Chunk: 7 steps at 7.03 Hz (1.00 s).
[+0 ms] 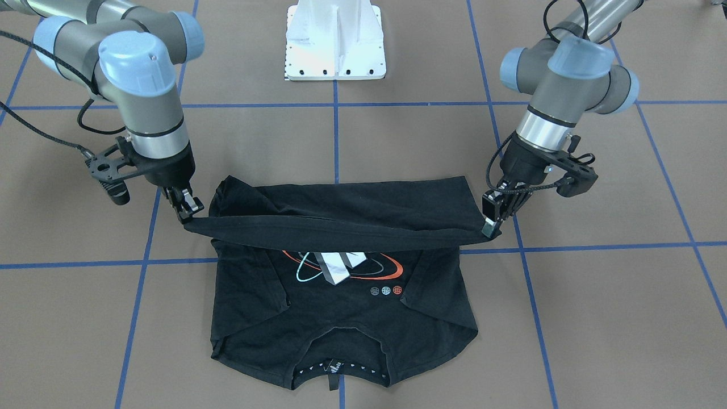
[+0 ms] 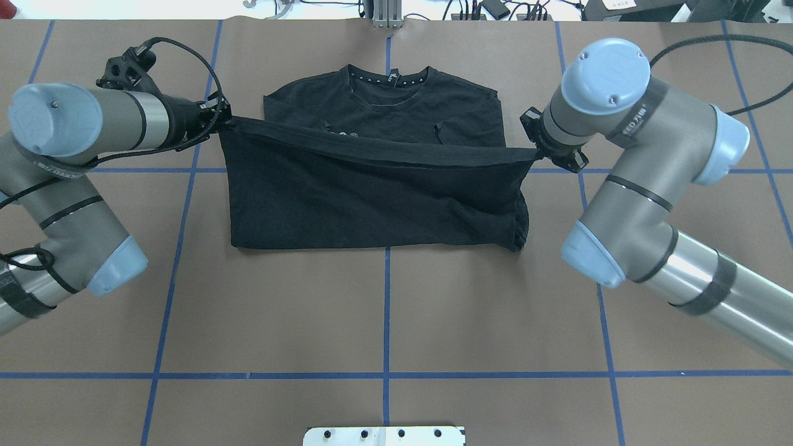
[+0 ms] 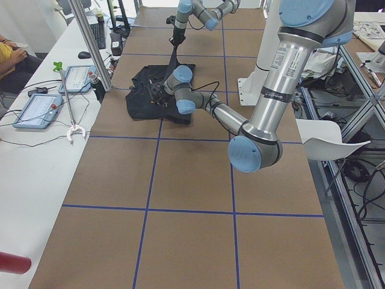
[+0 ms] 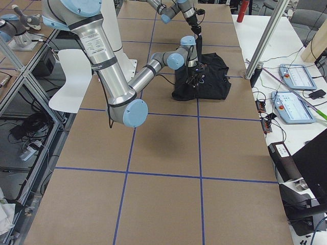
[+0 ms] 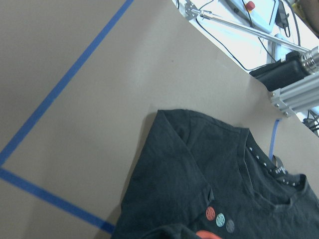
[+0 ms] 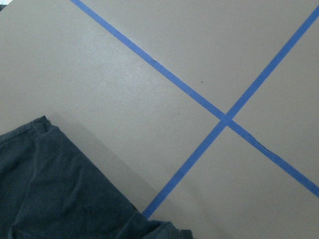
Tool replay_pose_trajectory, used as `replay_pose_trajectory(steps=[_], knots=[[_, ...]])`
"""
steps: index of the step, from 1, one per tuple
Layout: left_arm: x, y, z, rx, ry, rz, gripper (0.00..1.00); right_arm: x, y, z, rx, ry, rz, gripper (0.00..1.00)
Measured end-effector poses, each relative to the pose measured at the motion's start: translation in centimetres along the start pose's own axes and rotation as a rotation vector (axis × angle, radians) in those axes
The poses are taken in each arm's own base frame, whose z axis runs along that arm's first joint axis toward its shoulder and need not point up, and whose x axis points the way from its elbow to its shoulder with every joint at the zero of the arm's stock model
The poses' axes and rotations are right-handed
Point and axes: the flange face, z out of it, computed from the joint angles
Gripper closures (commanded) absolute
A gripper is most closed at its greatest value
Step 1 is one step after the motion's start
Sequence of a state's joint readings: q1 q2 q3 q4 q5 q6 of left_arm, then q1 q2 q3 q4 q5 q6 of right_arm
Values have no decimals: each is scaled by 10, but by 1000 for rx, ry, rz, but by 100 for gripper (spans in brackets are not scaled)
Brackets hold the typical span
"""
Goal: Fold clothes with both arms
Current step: 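Lift the hem with both grippers and fold it toward the collar, then release the hem and raise both grippers away from the shirt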
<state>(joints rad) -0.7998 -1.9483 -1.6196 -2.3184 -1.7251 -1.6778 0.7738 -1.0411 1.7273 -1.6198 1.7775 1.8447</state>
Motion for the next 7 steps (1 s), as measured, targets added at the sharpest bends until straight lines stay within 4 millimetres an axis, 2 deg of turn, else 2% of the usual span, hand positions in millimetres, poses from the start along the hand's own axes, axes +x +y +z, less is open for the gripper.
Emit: replay_pose_trajectory(steps=[2,4,6,7], knots=[[-5,-16,33,21,-10,-1,100,-30,-27,30,24,-1,19,100],[4,-30,61,37,-13,-5,96,-58,-44,53,39,-5,35,100],[13,-42,83,49,-13,-10,87,-70,-56,73,50,-6,35,100],[14,-49,95,55,-13,-12,74,-71,-60,84,54,-11,34,100]])
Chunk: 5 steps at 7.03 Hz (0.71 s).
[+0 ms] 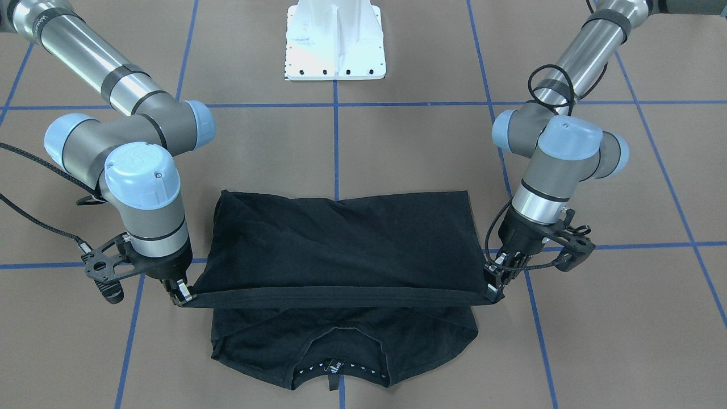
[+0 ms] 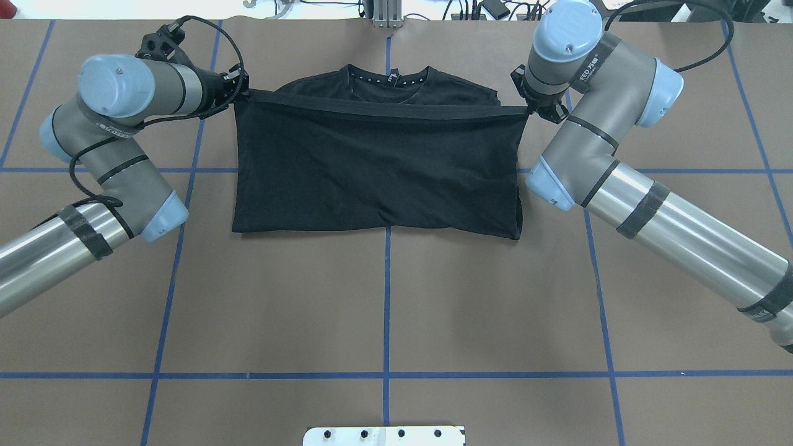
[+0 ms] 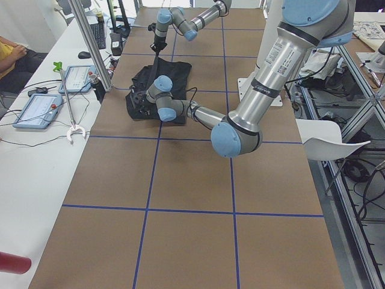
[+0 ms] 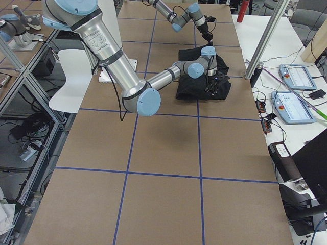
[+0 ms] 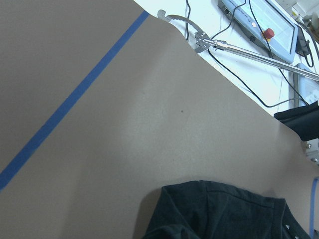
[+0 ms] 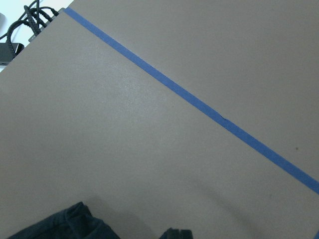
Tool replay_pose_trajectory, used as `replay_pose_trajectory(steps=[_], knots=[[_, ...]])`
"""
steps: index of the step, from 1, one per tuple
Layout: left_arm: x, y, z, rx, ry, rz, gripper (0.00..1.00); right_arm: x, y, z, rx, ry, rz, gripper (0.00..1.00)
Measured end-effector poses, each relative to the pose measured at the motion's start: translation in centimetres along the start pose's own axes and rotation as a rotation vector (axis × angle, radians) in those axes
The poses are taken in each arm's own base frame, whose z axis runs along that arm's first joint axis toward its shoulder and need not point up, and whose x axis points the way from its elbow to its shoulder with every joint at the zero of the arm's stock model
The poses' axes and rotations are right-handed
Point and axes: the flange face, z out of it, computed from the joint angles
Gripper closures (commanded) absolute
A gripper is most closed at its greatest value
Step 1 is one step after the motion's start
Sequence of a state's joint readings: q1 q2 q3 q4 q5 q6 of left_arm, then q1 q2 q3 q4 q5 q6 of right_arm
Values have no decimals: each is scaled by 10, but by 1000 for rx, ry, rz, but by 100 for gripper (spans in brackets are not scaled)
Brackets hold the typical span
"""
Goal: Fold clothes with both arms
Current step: 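Release the hem and raise both grippers away from the shirt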
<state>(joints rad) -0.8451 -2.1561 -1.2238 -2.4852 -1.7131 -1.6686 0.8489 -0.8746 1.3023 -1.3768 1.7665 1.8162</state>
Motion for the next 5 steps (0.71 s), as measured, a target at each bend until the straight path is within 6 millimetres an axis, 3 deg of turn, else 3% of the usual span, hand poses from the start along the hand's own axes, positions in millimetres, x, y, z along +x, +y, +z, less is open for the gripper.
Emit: replay_pose_trajectory(steps=[1,2,3,5], knots=[[-4,-7,12,19,3,1,27,-2,-2,9,7,-5,-1,100],[-6,-13,22,43,3,9,0,-9,-3,17,13,-15,-3,54],[-8,-18,29,60,-4,28,0,-20,-5,25,23,-27,-3,1],[-11,-38,30,88,-14,56,0,-46,-10,28,40,-64,-1,0]])
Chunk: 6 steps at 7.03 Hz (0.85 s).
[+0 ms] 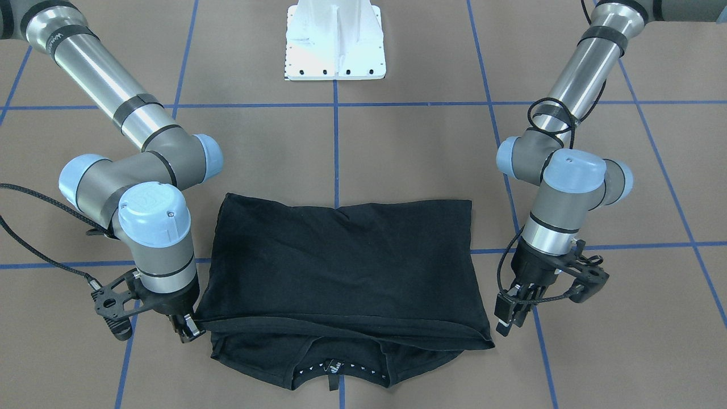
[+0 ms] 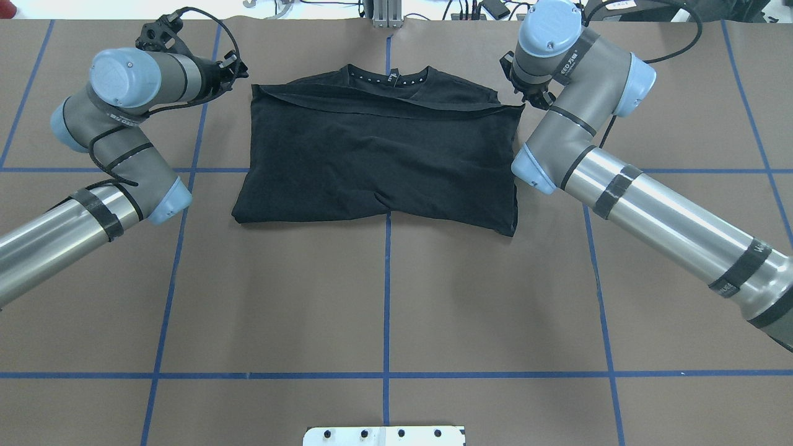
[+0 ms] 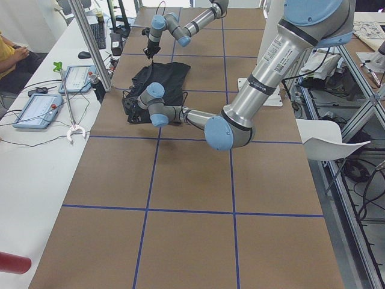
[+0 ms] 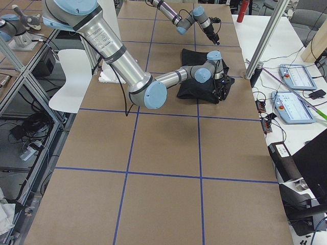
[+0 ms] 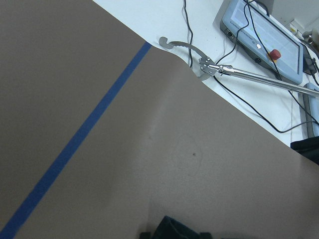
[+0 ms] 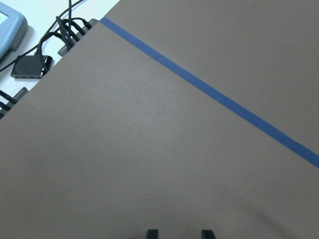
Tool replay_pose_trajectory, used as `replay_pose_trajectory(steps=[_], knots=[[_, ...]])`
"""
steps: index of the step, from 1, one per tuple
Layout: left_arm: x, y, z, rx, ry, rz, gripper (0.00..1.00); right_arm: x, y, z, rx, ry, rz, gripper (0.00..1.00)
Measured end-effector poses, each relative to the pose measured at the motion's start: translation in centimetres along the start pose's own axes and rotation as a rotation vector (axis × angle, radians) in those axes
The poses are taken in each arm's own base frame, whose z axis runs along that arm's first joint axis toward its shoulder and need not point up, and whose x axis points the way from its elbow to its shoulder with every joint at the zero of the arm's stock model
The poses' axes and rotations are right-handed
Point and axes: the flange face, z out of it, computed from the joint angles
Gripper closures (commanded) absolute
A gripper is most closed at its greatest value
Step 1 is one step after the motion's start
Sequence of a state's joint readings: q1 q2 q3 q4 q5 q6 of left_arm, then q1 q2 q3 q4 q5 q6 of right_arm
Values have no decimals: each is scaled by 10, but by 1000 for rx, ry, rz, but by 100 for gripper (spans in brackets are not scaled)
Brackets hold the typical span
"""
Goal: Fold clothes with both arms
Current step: 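Release the hem and raise both grippers away from the shirt, then move the right gripper down to the folded shirt's nearest side corner and grasp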
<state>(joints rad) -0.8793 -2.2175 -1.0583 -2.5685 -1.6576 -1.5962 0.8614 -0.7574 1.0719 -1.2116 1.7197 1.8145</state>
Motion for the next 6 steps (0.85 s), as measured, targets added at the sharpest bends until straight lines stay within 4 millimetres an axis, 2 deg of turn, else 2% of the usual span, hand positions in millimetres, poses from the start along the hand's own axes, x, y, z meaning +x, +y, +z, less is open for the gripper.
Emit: replay_pose_trajectory(steps=[1,2,3,4,6], knots=[[0,-8,-2,8,2,6,0,-13,1,-13,-8,-27,2,0],[1,-13,-5,12,8,10,0,-17,4,-32,-36,-59,1,0],[5,-17,-9,13,20,13,0,0,10,-45,-71,-82,-4,0],[10,-18,-15,13,34,15,0,36,25,-51,-104,-97,-16,0],[19,-17,-28,-10,60,17,0,127,55,-62,-163,-100,-32,0]])
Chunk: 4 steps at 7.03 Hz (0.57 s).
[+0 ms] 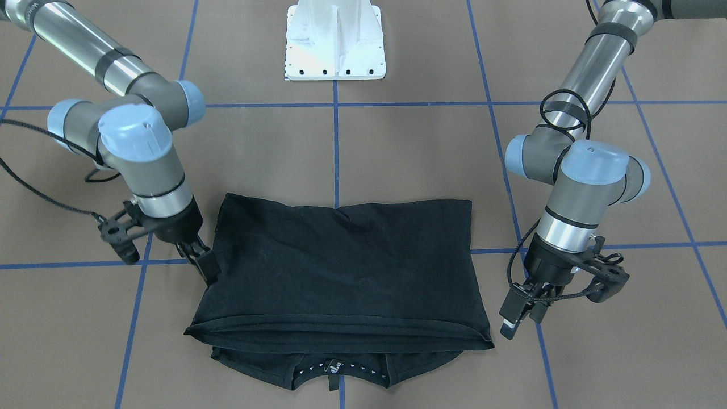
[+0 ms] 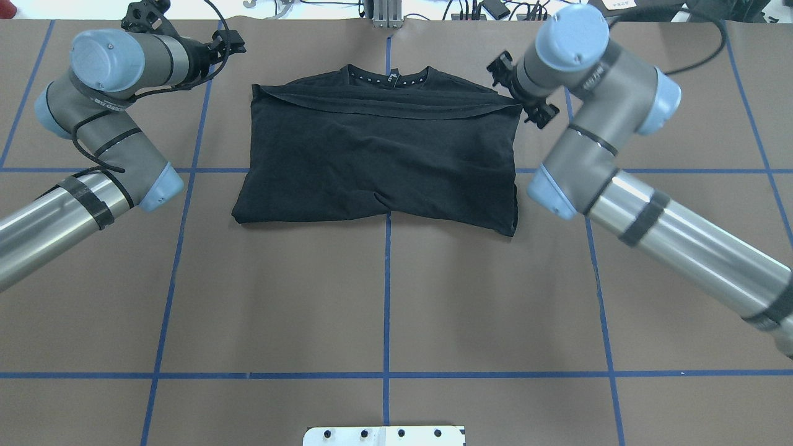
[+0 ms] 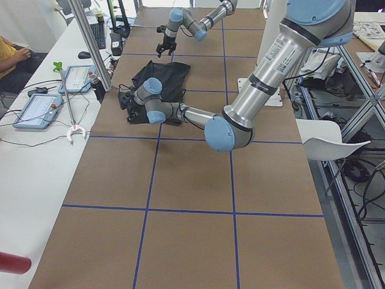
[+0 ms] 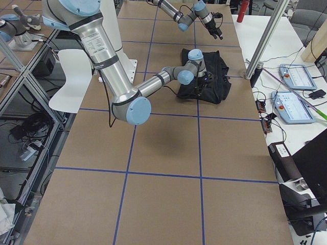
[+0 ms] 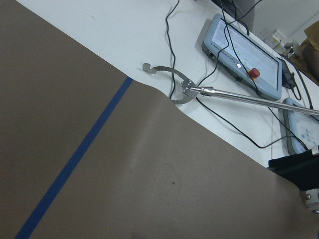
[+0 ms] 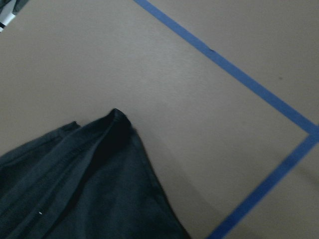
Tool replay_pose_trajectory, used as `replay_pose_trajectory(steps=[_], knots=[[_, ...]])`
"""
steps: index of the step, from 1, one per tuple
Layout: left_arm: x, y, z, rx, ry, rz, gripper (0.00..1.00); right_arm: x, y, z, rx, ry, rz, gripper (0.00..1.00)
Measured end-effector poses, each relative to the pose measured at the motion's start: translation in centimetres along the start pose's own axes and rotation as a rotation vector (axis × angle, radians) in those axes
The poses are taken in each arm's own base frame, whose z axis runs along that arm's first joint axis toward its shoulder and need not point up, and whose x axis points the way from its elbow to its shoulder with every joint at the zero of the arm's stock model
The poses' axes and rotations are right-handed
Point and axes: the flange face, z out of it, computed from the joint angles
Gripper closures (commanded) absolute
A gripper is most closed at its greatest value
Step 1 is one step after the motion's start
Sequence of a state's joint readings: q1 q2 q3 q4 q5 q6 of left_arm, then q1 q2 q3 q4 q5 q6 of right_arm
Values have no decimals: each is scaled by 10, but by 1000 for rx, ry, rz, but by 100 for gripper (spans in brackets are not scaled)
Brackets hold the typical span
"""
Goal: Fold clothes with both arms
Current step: 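Move the right gripper down to the folded shirt's nearest side corner and grasp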
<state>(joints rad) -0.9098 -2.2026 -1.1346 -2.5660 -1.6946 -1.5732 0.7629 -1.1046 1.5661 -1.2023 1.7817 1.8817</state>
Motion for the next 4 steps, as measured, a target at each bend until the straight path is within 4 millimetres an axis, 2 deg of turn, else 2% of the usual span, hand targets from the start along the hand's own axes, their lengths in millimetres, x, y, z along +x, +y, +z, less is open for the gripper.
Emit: replay_pose_trajectory(steps=[1,2,4], knots=[[-1,1,-7,-10,9,-1,0,33,14,-12,-25,-1,24,0],[-6,1,-13,-12,13,-1,0,49,36,-18,-45,-6,50,0],[-11,1,-18,-9,16,-1,0,63,78,-12,-56,-45,75,0]])
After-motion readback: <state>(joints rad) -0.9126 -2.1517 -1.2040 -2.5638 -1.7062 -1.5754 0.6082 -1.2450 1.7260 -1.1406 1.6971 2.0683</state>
